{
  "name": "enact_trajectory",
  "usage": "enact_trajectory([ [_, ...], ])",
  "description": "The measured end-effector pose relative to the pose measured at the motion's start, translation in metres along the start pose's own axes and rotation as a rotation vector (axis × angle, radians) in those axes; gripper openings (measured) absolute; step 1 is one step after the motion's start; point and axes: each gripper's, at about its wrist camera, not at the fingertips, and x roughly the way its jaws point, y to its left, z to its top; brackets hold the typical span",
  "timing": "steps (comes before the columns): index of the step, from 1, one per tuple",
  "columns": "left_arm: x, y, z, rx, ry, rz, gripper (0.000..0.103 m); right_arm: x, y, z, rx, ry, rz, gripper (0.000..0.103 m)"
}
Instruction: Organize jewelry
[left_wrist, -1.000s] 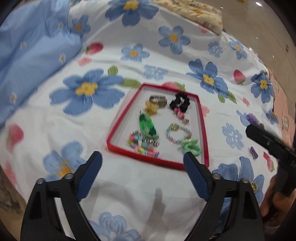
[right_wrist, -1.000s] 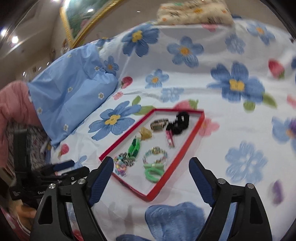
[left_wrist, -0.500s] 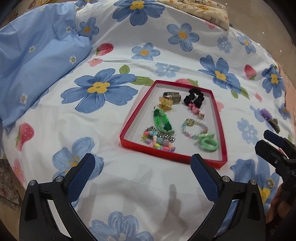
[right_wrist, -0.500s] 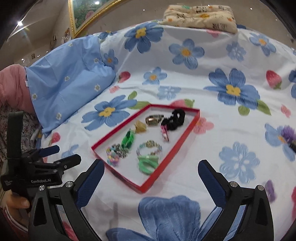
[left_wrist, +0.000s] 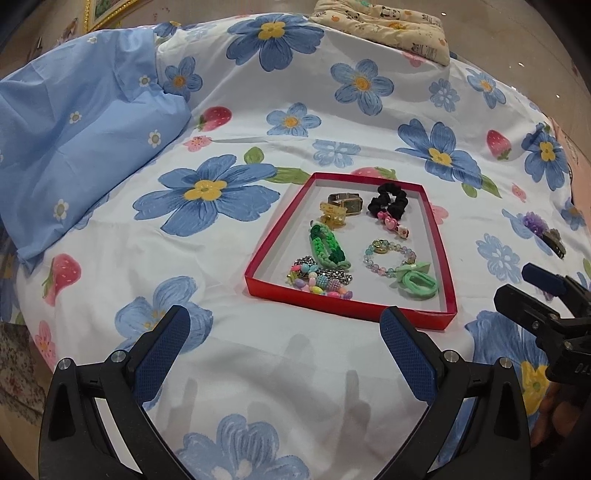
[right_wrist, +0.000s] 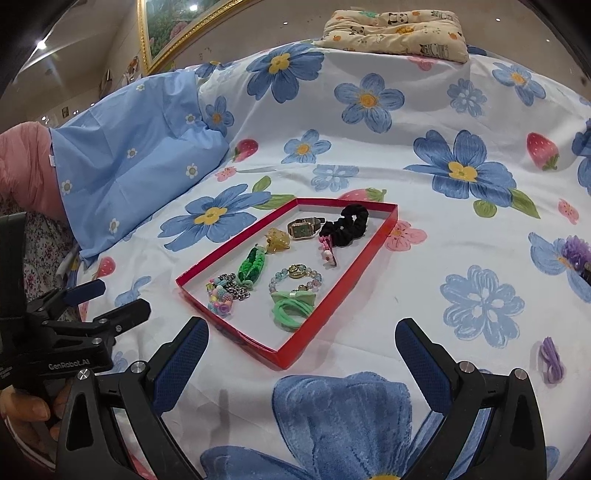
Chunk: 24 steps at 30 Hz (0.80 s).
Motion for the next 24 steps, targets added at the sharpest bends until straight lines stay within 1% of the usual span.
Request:
enact_trajectory([
  [24,-0.011,-0.003,-0.001,-0.002,-0.038,0.002,0.103,0.003,-0.006,-0.005,0.019,-0.014,0.006,0.102],
])
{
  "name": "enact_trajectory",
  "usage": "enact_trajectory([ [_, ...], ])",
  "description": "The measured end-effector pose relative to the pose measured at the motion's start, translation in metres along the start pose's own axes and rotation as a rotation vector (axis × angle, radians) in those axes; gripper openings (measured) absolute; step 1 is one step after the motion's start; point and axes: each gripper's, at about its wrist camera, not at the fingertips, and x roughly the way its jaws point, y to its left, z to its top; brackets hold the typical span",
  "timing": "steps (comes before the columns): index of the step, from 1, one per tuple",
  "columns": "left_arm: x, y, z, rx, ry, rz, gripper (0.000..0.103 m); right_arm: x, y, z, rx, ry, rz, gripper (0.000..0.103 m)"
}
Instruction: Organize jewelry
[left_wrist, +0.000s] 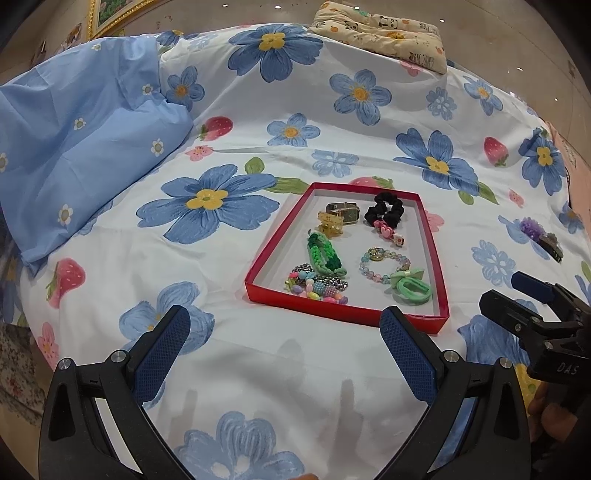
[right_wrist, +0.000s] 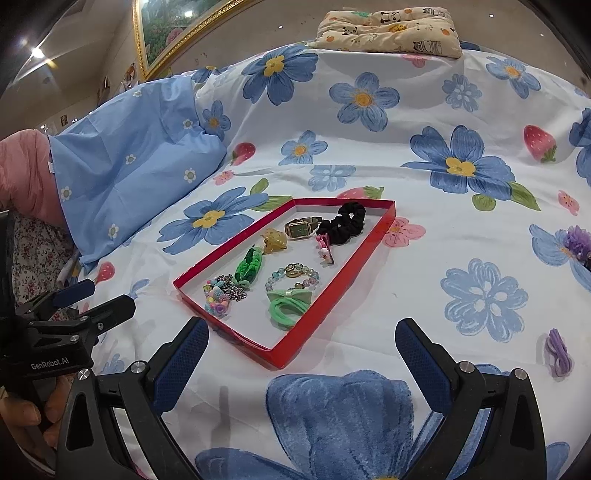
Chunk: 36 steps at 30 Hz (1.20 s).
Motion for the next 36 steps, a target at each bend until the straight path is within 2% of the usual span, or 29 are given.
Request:
enact_trajectory([
  [36,0.0017,-0.0049,-0.0011,0.04,-0.004,0.014,0.103,-0.002,0.0045,0.0002,0.009,-0.002,0.015,0.102],
])
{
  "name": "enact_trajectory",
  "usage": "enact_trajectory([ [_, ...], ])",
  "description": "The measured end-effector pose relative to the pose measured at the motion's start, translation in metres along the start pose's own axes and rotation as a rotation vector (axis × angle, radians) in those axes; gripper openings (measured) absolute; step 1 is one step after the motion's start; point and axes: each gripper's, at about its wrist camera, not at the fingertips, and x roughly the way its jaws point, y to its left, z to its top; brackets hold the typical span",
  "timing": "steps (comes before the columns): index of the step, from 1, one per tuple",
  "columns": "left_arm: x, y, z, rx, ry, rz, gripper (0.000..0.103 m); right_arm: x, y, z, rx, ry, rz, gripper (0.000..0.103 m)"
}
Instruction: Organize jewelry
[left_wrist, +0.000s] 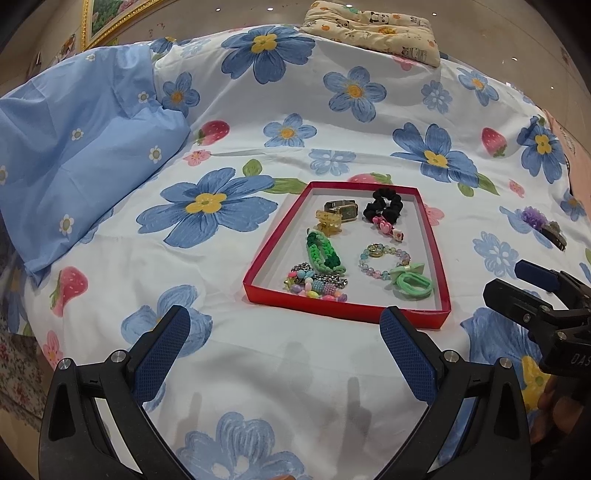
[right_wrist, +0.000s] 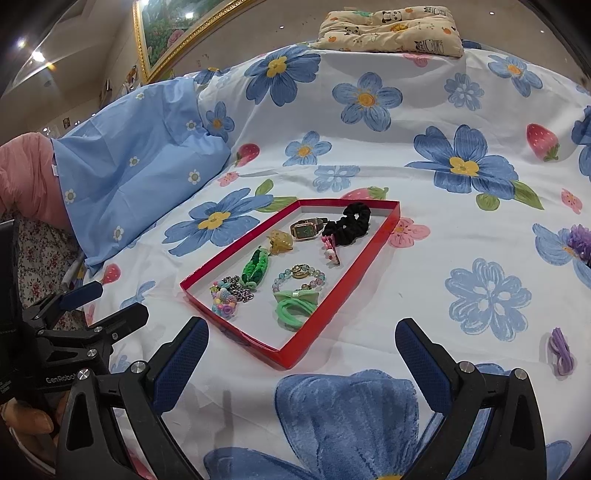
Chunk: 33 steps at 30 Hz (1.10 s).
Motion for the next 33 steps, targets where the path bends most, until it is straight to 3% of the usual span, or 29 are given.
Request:
enact_trajectory([
  [33,0.0052,0.0071,-0.0009,0.006,-0.002,0.02,0.103,-0.0045,0.0069,0.0048,-0.014,-0.011,0.016,0.102],
])
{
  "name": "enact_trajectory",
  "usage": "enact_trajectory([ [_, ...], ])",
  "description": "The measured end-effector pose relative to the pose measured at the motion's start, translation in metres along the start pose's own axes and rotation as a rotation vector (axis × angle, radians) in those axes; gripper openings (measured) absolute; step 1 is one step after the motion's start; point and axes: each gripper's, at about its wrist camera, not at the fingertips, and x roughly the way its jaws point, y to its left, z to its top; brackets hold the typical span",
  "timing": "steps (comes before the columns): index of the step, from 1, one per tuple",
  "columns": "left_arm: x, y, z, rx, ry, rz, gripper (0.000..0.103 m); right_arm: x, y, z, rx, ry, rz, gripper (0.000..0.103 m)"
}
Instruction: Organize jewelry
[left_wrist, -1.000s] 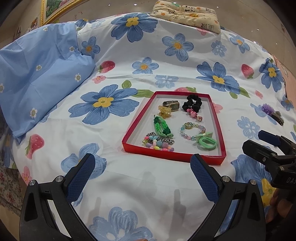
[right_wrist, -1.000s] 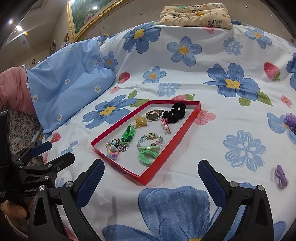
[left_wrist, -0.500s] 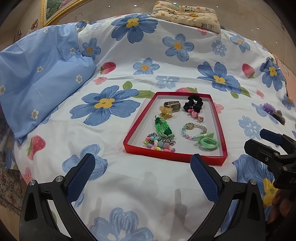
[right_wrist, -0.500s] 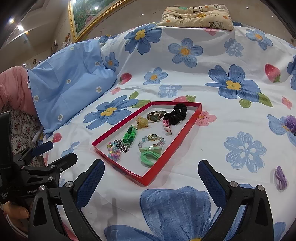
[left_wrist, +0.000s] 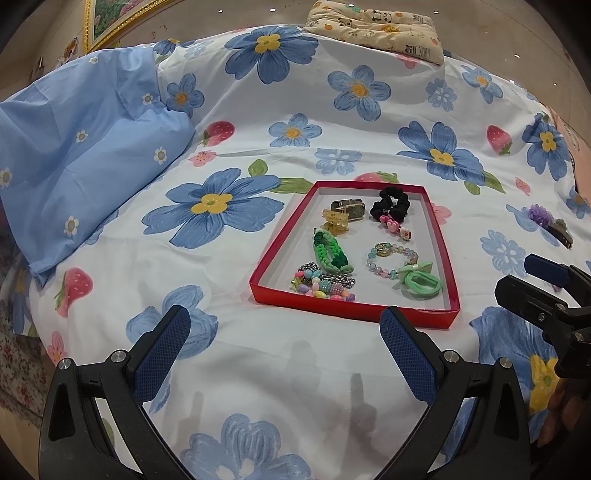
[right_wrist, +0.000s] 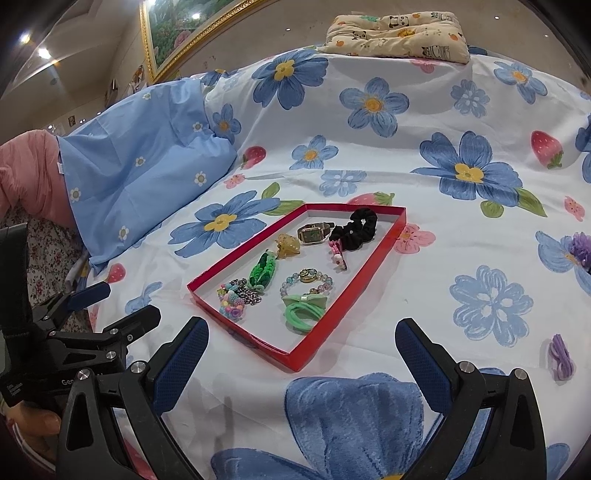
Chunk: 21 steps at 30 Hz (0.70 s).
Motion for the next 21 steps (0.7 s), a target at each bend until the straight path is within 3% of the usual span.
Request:
enact_trajectory([
  [21,0.0031,-0.0028,0.0,0.009,0.001,-0.002,0.103,0.0011,-0.0003,-0.0007,0.001,0.003,0.0,0.102],
])
